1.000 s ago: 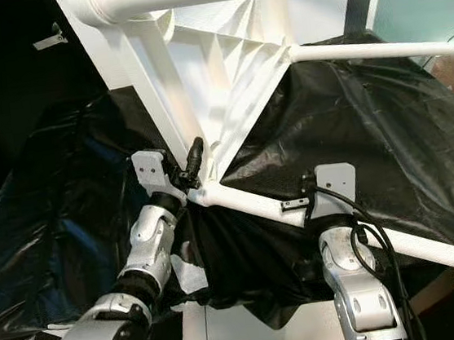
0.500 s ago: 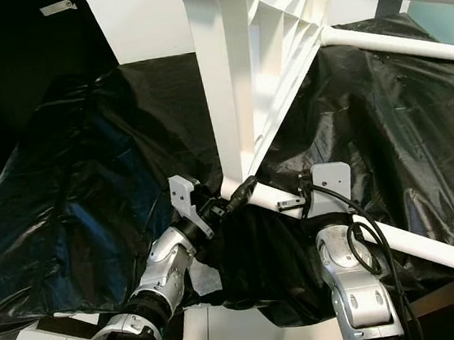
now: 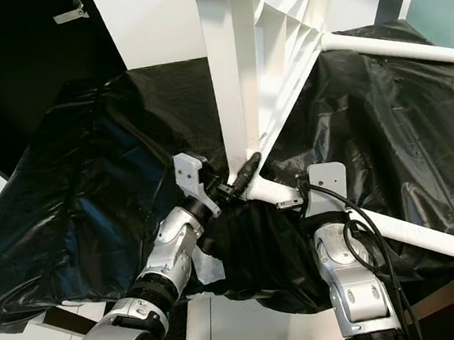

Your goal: Building children table

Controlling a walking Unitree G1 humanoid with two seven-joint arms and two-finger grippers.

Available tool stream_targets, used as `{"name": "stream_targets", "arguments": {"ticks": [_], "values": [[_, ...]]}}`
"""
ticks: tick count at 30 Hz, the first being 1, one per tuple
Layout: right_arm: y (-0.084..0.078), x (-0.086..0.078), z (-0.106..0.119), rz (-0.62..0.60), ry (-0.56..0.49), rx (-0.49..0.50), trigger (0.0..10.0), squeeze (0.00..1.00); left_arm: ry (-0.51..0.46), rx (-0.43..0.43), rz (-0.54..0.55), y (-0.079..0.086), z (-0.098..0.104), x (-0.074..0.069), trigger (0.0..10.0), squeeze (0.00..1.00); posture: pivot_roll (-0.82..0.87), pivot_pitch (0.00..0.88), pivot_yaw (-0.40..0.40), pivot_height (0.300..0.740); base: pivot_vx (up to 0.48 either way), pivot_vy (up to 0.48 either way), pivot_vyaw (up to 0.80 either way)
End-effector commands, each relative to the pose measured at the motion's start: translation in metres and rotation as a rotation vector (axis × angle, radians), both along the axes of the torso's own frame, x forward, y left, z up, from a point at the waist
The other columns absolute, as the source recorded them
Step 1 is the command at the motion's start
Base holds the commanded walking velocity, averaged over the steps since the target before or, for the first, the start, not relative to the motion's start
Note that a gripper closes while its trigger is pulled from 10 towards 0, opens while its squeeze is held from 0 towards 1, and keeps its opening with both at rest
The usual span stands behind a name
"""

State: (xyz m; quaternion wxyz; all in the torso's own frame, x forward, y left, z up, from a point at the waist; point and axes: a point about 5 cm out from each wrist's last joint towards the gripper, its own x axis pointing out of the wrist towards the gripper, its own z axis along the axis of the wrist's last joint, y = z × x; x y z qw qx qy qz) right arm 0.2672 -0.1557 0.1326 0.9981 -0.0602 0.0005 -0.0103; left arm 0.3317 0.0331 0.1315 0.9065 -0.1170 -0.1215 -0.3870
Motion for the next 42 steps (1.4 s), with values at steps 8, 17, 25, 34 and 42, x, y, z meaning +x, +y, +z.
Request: {"name": "stream_targets", "arguments": {"ticks": [8,17,25,34,42], "values": [[0.005,-0.001,0.015,0.058,-0.097,0.004,10.0,0.00,0.017,-0.057,0.296,0.052,-0.011,-0.001,10.0,0.00,-0.13,0.000,0.065,0.740,0.000,0.000,0.00],[-0.009,-0.001,0.009,-0.018,-0.073,0.022,10.0,0.00,0.001,-0.016,0.293,0.051,-0.012,-0.003,10.0,0.00,-0.15,0.000,0.073,0.740,0.000,0.000,-0.23],[-0.001,0.000,0.010,0.012,-0.089,0.026,10.0,0.00,-0.001,0.000,0.289,0.051,-0.012,-0.004,10.0,0.00,-0.14,0.000,0.076,0.740,0.000,0.000,-0.18],[-0.001,0.002,0.010,0.019,-0.082,0.011,10.0,0.00,-0.084,0.085,0.065,0.062,-0.017,-0.014,10.0,0.00,-0.15,0.000,0.073,0.740,0.000,0.000,0.00],[-0.006,0.007,0.014,0.015,-0.089,-0.011,10.0,0.00,-0.021,0.035,0.012,0.034,-0.021,-0.021,10.0,0.82,-0.13,0.005,0.058,0.740,0.000,0.000,0.00]]}}
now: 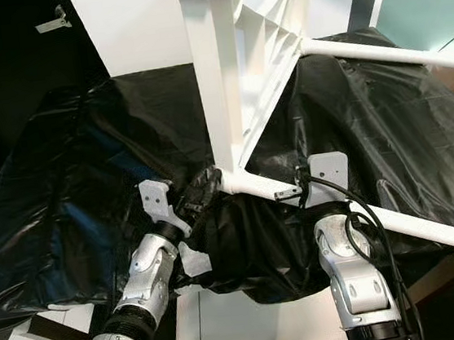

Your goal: Building children table

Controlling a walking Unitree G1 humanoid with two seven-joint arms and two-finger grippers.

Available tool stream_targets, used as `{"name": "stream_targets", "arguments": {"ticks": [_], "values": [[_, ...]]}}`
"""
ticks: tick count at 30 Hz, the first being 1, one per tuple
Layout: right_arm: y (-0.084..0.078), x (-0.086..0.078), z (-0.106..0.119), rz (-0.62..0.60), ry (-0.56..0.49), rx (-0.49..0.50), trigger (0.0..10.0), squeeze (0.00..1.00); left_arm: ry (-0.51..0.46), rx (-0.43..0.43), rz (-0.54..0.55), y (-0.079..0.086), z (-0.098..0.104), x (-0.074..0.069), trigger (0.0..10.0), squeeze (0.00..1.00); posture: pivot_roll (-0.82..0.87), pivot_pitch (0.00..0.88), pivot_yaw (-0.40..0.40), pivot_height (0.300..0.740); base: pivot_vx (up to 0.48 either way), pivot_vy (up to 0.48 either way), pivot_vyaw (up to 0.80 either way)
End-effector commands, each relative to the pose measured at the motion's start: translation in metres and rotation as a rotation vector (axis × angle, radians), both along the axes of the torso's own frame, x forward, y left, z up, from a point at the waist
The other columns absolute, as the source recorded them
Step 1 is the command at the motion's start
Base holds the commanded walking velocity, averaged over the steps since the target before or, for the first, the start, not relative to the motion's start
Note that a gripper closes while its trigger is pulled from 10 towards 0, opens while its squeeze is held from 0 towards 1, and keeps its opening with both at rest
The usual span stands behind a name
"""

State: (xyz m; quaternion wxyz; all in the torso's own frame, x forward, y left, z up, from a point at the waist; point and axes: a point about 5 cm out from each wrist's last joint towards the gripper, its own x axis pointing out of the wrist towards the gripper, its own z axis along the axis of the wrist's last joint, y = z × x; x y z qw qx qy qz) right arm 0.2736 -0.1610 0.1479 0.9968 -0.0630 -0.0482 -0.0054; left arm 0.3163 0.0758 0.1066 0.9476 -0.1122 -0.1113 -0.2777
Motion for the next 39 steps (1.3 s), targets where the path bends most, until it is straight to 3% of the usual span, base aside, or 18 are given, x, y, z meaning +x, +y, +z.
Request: {"name": "stream_targets", "arguments": {"ticks": [1,8,14,21,39], "values": [[-0.001,0.001,-0.001,-0.002,0.007,-0.006,10.0,0.00,-0.062,0.031,-0.222,-0.010,0.004,-0.006,10.0,0.00,-0.14,0.005,0.057,0.740,0.000,0.000,0.00],[-0.004,0.002,0.000,-0.006,0.005,-0.017,10.0,0.00,-0.085,0.021,-0.228,-0.025,0.016,-0.001,10.0,0.00,-0.15,0.000,0.054,0.740,0.000,0.000,0.00],[-0.007,0.006,0.001,-0.011,0.003,-0.033,10.0,0.00,-0.184,-0.010,-0.374,-0.043,0.036,-0.009,10.0,0.00,-0.15,0.002,0.063,0.740,0.000,0.000,0.00],[0.000,0.016,0.006,0.017,-0.013,-0.042,10.0,0.00,-0.089,0.118,-0.237,-0.052,0.033,0.011,10.0,0.00,-0.14,0.000,0.069,0.740,0.000,0.000,0.00],[0.013,0.011,0.003,0.020,-0.017,-0.017,10.0,0.00,-0.035,0.131,-0.198,-0.061,0.044,0.029,10.0,0.00,-0.16,0.030,0.120,0.740,0.000,0.000,0.00]]}}
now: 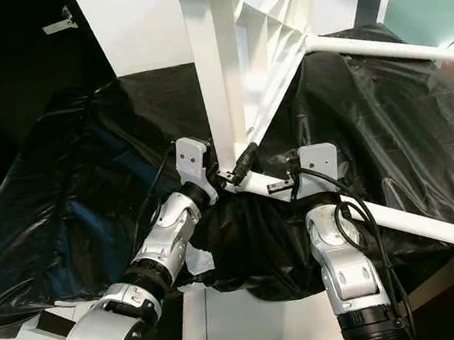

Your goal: Building children table

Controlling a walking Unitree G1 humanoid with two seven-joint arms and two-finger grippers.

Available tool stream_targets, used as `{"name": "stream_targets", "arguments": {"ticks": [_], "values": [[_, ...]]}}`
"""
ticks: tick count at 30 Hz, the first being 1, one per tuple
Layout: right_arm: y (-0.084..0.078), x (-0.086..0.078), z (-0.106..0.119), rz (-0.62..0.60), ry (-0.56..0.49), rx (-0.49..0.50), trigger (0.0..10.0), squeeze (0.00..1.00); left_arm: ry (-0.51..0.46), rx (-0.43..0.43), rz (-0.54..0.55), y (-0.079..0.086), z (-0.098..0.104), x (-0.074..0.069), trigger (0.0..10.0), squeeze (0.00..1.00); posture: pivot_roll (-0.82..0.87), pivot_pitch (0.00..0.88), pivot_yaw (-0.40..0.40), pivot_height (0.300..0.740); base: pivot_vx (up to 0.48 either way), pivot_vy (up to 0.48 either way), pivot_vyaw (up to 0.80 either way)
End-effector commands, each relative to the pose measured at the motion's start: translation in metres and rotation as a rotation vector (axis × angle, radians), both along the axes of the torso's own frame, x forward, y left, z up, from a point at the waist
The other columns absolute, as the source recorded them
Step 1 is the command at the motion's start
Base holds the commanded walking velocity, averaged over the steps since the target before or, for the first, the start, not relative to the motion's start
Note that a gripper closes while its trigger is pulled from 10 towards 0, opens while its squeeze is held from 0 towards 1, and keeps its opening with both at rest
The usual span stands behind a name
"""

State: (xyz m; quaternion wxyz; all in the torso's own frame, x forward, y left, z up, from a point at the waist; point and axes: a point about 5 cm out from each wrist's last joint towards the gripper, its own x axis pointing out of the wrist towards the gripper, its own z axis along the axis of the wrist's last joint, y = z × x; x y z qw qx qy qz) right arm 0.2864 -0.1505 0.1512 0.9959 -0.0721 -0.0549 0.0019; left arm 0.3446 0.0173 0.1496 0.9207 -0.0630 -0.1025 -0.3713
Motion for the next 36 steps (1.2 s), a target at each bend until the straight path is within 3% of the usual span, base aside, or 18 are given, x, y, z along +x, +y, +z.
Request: {"name": "stream_targets", "arguments": {"ticks": [1,21,25,26,27,31,36], "values": [[0.003,-0.002,-0.001,0.004,-0.004,0.003,10.0,0.00,0.002,0.021,-0.014,-0.004,0.001,0.001,10.0,0.00,-0.15,0.032,0.120,0.740,0.000,0.000,0.00],[0.007,-0.003,-0.002,-0.004,-0.001,0.005,10.0,0.00,-0.020,-0.029,-0.037,-0.034,0.031,0.009,10.0,0.00,-0.16,0.044,0.126,0.740,0.000,0.000,0.00],[0.007,-0.003,-0.002,-0.001,-0.001,0.003,10.0,0.00,-0.060,-0.089,-0.015,-0.035,0.041,0.010,10.0,0.00,-0.16,0.039,0.118,0.740,0.000,0.000,0.00],[0.007,-0.001,-0.001,0.001,-0.002,0.000,10.0,0.00,-0.064,-0.103,-0.007,-0.037,0.041,0.008,0.5,0.00,-0.16,0.032,0.111,0.740,0.000,0.000,0.00],[0.007,0.000,0.000,0.004,-0.006,-0.003,10.0,0.00,-0.059,-0.105,-0.009,-0.038,0.039,0.007,0.0,0.00,-0.16,0.030,0.109,0.740,0.000,0.000,0.00],[0.005,0.001,0.002,0.003,-0.011,-0.007,10.0,0.00,-0.068,-0.088,-0.006,-0.036,0.035,0.006,0.0,0.00,-0.17,0.022,0.102,0.740,0.000,0.000,0.00],[0.005,0.000,0.002,0.001,-0.011,-0.009,10.0,0.00,-0.064,-0.072,0.084,-0.013,0.023,0.010,0.0,0.00,-0.17,0.023,0.101,0.740,0.000,0.000,0.00]]}}
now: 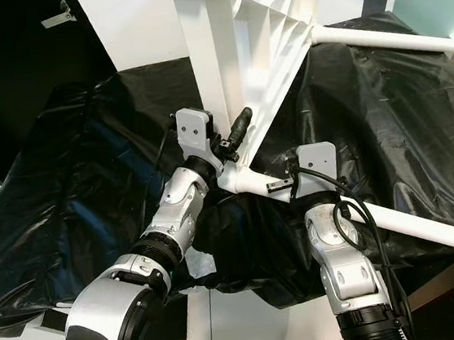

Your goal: Building children table

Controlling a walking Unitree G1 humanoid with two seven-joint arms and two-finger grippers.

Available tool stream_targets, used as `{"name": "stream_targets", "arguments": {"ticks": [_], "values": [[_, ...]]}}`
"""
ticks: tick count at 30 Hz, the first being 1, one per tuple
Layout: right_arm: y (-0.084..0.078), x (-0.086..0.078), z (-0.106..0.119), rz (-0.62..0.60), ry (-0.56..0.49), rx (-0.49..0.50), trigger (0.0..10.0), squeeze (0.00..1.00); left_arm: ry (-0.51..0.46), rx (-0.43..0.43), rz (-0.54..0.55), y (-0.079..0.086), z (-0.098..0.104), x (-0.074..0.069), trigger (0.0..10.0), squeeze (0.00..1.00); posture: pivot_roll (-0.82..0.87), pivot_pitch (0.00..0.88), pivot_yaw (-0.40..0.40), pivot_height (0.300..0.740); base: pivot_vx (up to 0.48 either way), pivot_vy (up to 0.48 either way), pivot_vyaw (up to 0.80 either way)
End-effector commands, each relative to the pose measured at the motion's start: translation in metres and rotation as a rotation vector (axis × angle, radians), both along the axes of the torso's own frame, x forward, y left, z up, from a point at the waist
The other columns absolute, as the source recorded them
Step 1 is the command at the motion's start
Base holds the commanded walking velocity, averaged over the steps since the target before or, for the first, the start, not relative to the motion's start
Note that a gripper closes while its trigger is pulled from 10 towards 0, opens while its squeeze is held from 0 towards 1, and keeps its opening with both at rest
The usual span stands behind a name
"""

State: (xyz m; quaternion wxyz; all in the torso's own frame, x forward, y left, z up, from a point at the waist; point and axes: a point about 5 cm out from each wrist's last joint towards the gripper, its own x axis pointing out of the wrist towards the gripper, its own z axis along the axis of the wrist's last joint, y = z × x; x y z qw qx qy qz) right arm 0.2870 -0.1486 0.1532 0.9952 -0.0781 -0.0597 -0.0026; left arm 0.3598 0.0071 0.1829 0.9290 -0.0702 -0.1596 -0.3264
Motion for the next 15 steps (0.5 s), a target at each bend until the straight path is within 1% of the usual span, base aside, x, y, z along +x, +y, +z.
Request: {"name": "stream_targets", "arguments": {"ticks": [1,3,7,8,9,10,11,12,13,14,15], "values": [[0.003,-0.001,-0.001,0.010,0.000,0.004,10.0,0.00,0.032,-0.005,0.033,0.006,-0.014,-0.003,0.0,0.00,-0.16,0.025,0.101,0.740,0.000,0.000,0.00],[0.004,-0.001,-0.002,0.012,0.004,0.007,10.0,0.00,0.043,0.011,0.142,0.027,-0.019,0.003,0.0,0.00,-0.16,0.025,0.100,0.740,0.000,0.000,0.00],[0.006,-0.001,-0.002,0.024,0.007,0.011,10.0,0.00,0.074,0.070,0.295,0.061,-0.032,0.009,0.0,0.00,-0.15,0.027,0.097,0.740,0.000,0.000,0.00],[0.006,-0.001,-0.002,0.026,0.008,0.011,10.0,0.00,0.082,0.085,0.323,0.070,-0.036,0.009,0.0,0.00,-0.15,0.027,0.097,0.740,0.000,0.000,0.00],[0.006,-0.002,-0.004,0.024,0.011,0.011,10.0,0.00,0.101,0.105,0.380,0.088,-0.046,0.007,0.0,0.00,-0.15,0.027,0.098,0.740,0.000,0.000,0.00],[0.005,-0.003,-0.004,0.023,0.013,0.011,10.0,0.00,0.115,0.114,0.415,0.099,-0.051,0.006,0.0,0.00,-0.15,0.027,0.097,0.740,0.000,0.000,0.00],[0.005,-0.004,-0.004,0.023,0.014,0.011,10.0,0.00,0.124,0.120,0.438,0.105,-0.054,0.005,0.0,0.00,-0.14,0.027,0.097,0.740,0.000,0.000,0.00],[0.006,-0.004,-0.005,0.027,0.018,0.011,10.0,0.00,0.142,0.139,0.500,0.123,-0.060,0.004,0.0,0.00,-0.14,0.025,0.093,0.740,0.000,0.000,0.00],[0.007,-0.003,-0.005,0.034,0.020,0.011,10.0,0.00,0.156,0.151,0.547,0.136,-0.064,0.003,0.0,0.00,-0.13,0.025,0.089,0.740,0.000,0.000,0.00],[0.008,-0.003,-0.005,0.037,0.020,0.011,10.0,0.00,0.158,0.154,0.562,0.141,-0.064,0.002,0.0,0.00,-0.13,0.024,0.085,0.740,0.000,0.000,0.00],[0.009,-0.002,-0.005,0.043,0.020,0.010,10.0,0.00,0.156,0.164,0.593,0.151,-0.065,0.001,0.0,0.00,-0.12,0.024,0.083,0.740,0.000,0.000,0.00]]}}
